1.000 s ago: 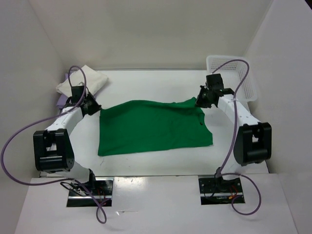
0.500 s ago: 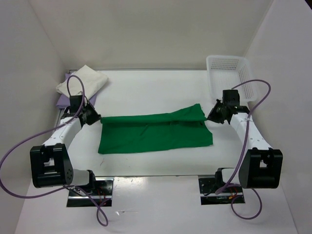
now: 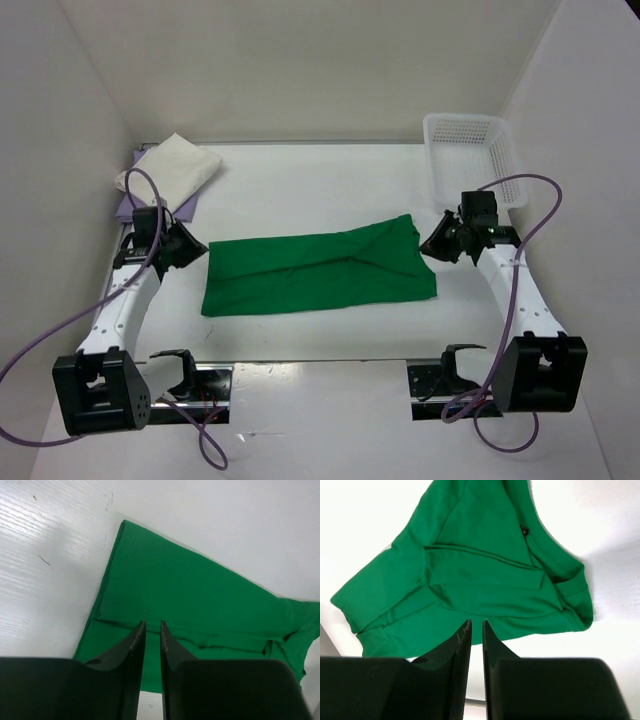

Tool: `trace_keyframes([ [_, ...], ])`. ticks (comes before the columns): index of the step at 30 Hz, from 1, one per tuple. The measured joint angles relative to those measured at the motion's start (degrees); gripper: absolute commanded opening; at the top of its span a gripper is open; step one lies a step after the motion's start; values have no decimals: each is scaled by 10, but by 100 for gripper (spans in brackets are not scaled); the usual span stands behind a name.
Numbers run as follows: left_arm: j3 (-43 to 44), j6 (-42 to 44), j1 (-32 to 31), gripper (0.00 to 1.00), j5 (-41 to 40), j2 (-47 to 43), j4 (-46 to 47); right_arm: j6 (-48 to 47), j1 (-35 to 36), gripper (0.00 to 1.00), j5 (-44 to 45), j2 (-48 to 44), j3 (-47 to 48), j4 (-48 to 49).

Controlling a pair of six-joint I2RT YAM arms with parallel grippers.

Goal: Fold and stack the t-shirts
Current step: Fold the other side of the tshirt into a rectangle

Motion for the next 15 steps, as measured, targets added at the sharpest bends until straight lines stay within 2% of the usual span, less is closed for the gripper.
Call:
trace_keyframes([
  [3,0,-13,3,25,0,-21,-8,0,0,16,2,-19,0,-5],
  [4,0,-15,7,25,0,-22,-11,-3,0,5,2,-21,1,-5],
  [5,0,-15,10,26,-2,-22,-12,-7,2,0,1,-21,3,-4],
  [7,0,-15,14,26,1,-14,-6,-11,14,0,6,-5,9,1],
  [9,0,-15,13,27,5,9,17,-14,57,0,18,31,19,19],
  [12,10,-15,0,27,11,72,48,-17,140,21,37,101,35,58],
  [13,14,-16,-5,27,13,97,59,-19,163,34,46,128,42,71],
  [15,21,-17,-12,27,16,136,75,-20,199,44,55,181,59,94],
])
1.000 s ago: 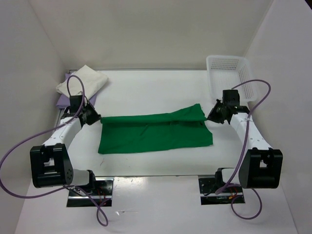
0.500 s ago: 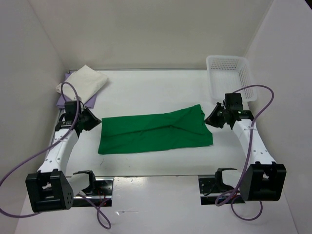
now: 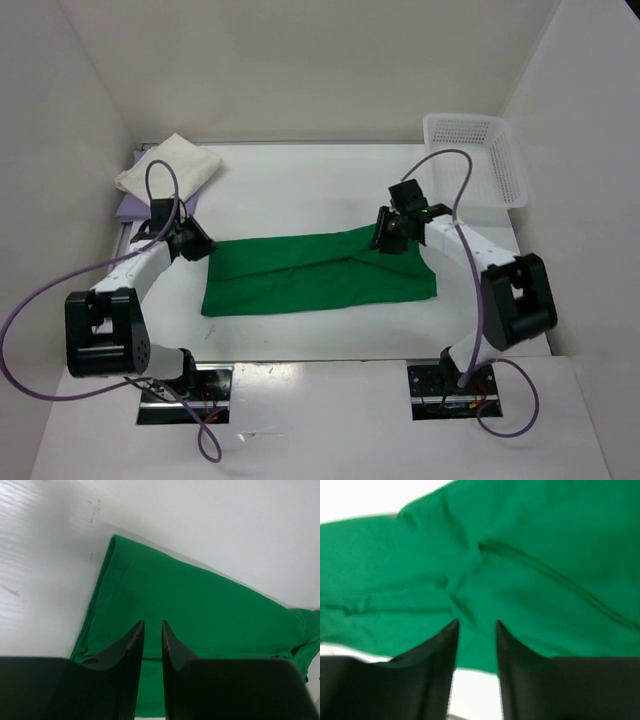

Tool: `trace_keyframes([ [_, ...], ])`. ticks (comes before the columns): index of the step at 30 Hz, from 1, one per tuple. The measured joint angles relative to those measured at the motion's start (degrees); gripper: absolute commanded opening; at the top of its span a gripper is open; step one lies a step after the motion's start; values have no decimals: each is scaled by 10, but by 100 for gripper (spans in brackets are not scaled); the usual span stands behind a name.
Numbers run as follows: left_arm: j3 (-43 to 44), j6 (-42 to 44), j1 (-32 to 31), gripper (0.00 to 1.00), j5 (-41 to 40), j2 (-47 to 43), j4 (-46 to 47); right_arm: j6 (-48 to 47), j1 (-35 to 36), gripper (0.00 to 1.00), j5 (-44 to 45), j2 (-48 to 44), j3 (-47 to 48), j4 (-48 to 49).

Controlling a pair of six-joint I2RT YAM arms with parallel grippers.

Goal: Fold and stack the t-shirts
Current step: Fold the other side of the tshirt into a rectangle

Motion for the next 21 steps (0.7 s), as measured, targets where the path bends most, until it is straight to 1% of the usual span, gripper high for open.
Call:
trace_keyframes([
  [3,12,-1,-8,27,3,45,19,-6,16,48,23,68,34,23],
  [9,24,-10,-9,27,4,123,56,-12,19,50,68,126,75,48],
  [11,27,-10,-9,27,0,145,61,-13,22,46,76,136,78,53],
  [14,48,-10,-9,27,-4,181,59,-16,24,37,83,150,78,57],
  [17,71,-10,-9,26,-13,199,64,-17,28,31,86,164,82,57],
  [18,72,-10,-9,25,-14,202,66,-17,30,26,88,167,82,57],
  [19,72,-10,-9,25,-17,202,67,-18,33,24,89,168,82,57],
  [20,72,-10,-9,23,-19,202,67,-18,37,19,89,168,82,57],
  [21,71,-11,-9,22,-21,202,68,-19,41,11,90,168,82,57],
])
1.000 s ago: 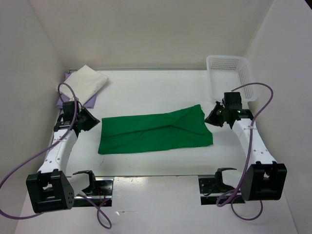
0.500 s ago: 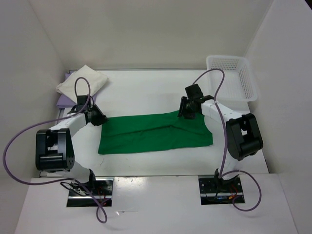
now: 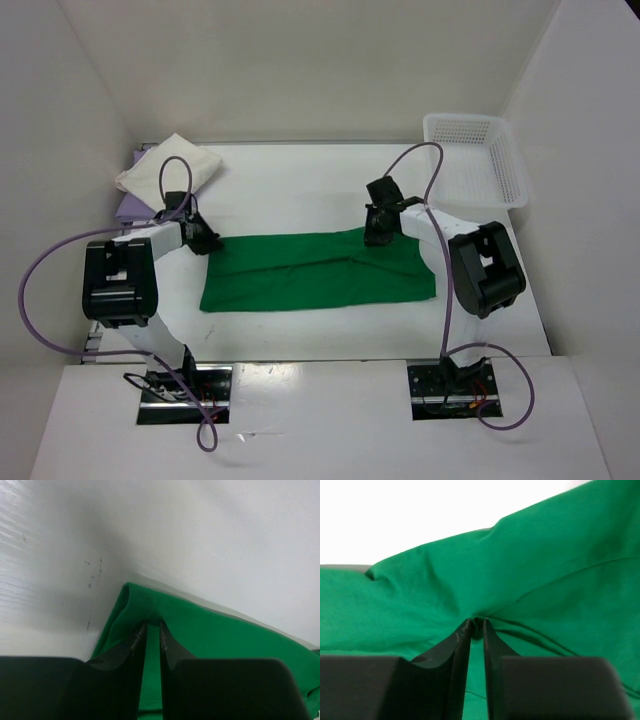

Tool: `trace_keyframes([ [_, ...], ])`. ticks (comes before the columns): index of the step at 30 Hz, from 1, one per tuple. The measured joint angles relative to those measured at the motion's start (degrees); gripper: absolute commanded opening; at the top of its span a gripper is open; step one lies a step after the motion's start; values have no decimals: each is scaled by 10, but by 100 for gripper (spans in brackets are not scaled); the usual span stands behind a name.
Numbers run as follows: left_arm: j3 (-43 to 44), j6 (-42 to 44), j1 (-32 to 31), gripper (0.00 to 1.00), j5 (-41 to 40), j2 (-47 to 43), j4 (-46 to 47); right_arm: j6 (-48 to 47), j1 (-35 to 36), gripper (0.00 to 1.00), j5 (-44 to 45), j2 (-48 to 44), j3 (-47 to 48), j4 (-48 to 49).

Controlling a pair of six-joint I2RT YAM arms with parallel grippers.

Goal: Fold and stack the t-shirts
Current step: Fold the other side of the tshirt into a rectangle

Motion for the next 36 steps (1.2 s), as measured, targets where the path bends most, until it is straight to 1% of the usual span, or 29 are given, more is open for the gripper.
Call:
trace_keyframes([
  [4,-8,-1,4,22,-11,-9,1,4,18,5,-1,0,0,-2],
  [8,-13,0,16,22,-23,-21,-2,15,40,5,-4,-15,-9,-9],
  [11,-13,0,20,22,-27,-26,-3,31,52,5,-14,-54,-38,-14],
  [14,-13,-1,20,22,-27,-30,-4,52,59,9,-27,-99,-75,-18],
  [15,-13,-1,20,22,-27,-32,-4,61,61,9,-32,-113,-89,-19],
  [19,-13,0,20,22,-27,-38,-4,100,81,25,-62,-155,-142,-20],
  [20,-12,0,20,22,-27,-40,-5,111,87,36,-74,-167,-157,-21],
  [21,-12,0,20,22,-27,-41,-6,123,91,39,-83,-179,-171,-23],
  [25,-10,-1,20,22,-27,-60,-14,139,97,41,-113,-223,-189,-43],
  [26,-8,-1,20,22,-27,-68,-16,137,97,39,-113,-228,-183,-51],
  [27,-5,-2,20,22,-24,-77,-17,134,96,30,-111,-233,-173,-61],
  [29,4,-3,18,22,-16,-92,-16,122,92,20,-102,-232,-141,-74],
  [30,9,-5,16,22,-14,-98,-16,116,89,12,-96,-228,-126,-73],
  [33,15,-18,-3,22,-5,-110,-4,105,72,4,-78,-201,-90,-53],
  [36,9,-36,-41,22,10,-111,11,97,50,1,-54,-143,-82,-21],
])
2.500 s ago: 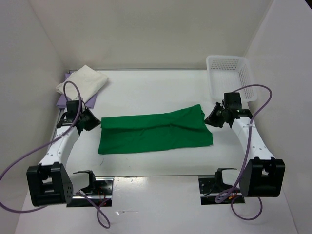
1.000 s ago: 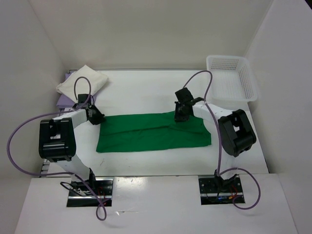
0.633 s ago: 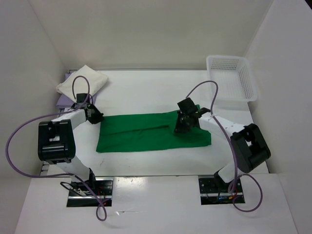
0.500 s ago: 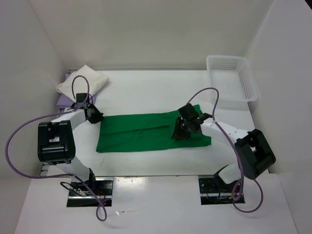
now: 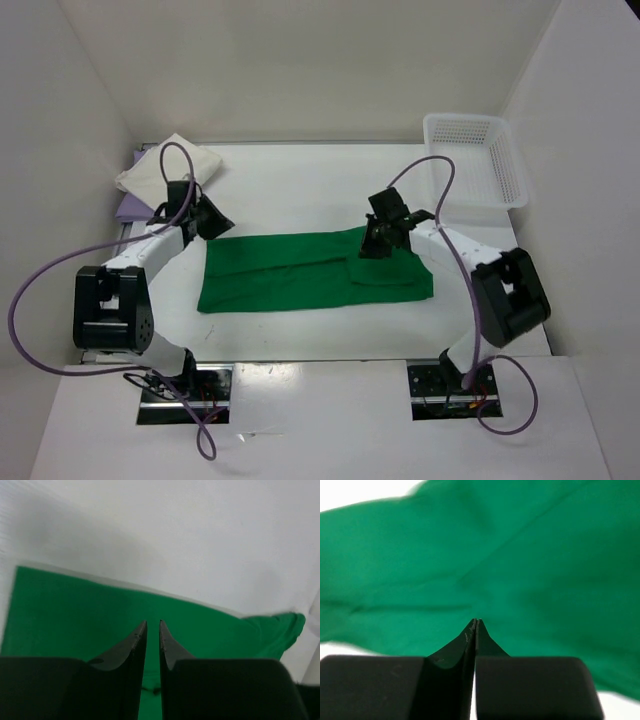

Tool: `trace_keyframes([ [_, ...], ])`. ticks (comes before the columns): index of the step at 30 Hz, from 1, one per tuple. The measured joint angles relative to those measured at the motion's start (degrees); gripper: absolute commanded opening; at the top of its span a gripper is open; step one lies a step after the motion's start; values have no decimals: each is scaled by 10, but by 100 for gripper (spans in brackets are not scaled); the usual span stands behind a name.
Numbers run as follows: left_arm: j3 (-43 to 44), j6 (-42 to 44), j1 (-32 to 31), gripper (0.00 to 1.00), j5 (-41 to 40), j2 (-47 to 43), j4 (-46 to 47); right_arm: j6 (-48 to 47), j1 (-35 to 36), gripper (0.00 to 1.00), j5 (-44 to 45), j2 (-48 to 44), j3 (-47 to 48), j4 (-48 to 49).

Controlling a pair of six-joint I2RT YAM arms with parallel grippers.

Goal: Fold and stack the t-shirts
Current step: Fold the other side of the tshirt into a rectangle

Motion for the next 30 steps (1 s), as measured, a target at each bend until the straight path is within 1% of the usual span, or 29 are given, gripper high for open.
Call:
trace_keyframes([
  [2,-14,-11,-22,22,12,2,12,-6,-26,1,12,44,4,7],
  [5,-24,-16,-29,22,16,26,21,-13,-79,1,37,104,30,13],
  [8,-24,-23,-24,22,13,70,25,-21,-122,0,66,150,73,21],
  [11,-28,-27,1,22,24,103,26,-25,-138,0,94,180,104,28],
  [13,-32,-37,32,22,51,117,31,-27,-138,0,105,188,105,28],
  [15,-33,-38,54,22,54,117,33,-26,-141,0,107,190,99,32],
  [22,-55,-40,133,22,119,117,39,-19,-151,0,109,169,67,51],
  [26,-76,-39,148,27,139,99,45,-19,-163,0,99,160,58,50],
  [30,-89,-38,151,29,129,35,1,-22,-160,1,87,151,60,41],
])
